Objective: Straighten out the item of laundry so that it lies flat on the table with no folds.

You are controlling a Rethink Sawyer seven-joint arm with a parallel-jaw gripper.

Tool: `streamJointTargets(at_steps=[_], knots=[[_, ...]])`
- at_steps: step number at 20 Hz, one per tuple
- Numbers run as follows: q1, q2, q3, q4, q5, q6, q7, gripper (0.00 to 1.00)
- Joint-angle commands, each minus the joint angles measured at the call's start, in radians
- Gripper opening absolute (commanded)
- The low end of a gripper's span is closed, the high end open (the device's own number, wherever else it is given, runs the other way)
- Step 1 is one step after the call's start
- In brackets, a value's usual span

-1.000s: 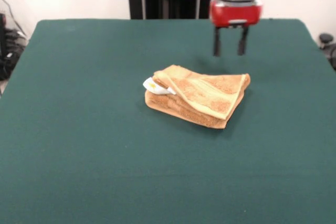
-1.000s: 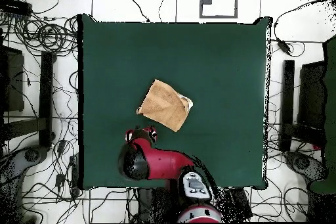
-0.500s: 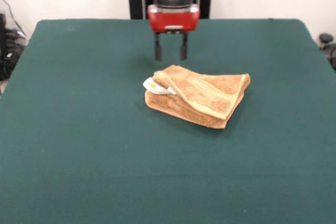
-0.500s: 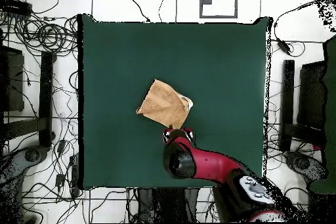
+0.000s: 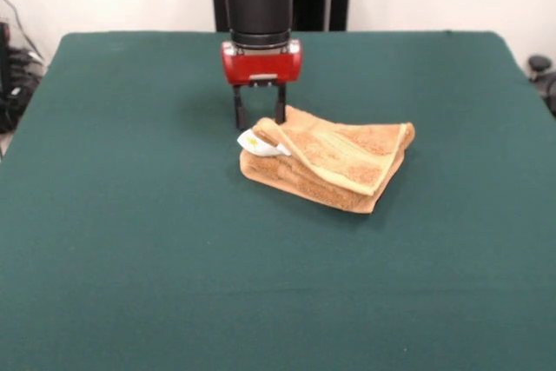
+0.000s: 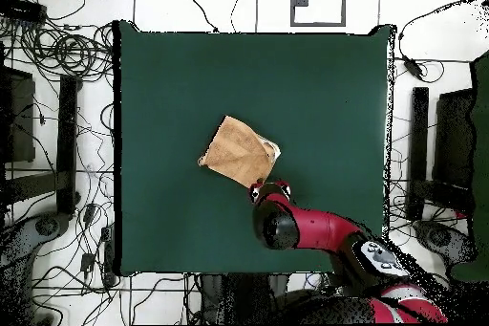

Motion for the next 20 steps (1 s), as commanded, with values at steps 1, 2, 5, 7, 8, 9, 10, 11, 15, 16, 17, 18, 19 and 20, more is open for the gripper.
streamJointTargets(at_steps=[1, 2, 5, 7, 8, 9, 10, 11, 15, 16, 17, 18, 19, 20], knots=[[0.103, 0.188, 0.151, -0.200, -0.013, -0.041, 0.099, 1.00], [0.113, 0.192, 0.146, -0.207, -0.007, -0.046, 0.108, 1.00], [0.161, 0.196, 0.111, -0.214, 0.029, -0.073, 0.147, 1.00], [0.183, 0.194, 0.092, -0.211, 0.050, -0.086, 0.165, 1.00], [0.188, 0.193, 0.087, -0.209, 0.057, -0.092, 0.175, 1.00], [0.190, 0.192, 0.085, -0.205, 0.066, -0.096, 0.187, 1.00], [0.192, 0.191, 0.083, -0.200, 0.075, -0.101, 0.199, 1.00], [0.194, 0.190, 0.081, -0.197, 0.080, -0.105, 0.206, 1.00], [0.201, 0.185, 0.072, -0.182, 0.101, -0.120, 0.232, 1.00], [0.200, 0.185, 0.072, -0.180, 0.103, -0.124, 0.234, 1.00], [0.200, 0.185, 0.071, -0.175, 0.111, -0.133, 0.240, 0.00], [0.203, 0.185, 0.069, -0.173, 0.116, -0.139, 0.245, 0.00], [0.205, 0.185, 0.066, -0.171, 0.121, -0.145, 0.250, 0.00], [0.207, 0.185, 0.063, -0.169, 0.126, -0.151, 0.255, 0.00]])
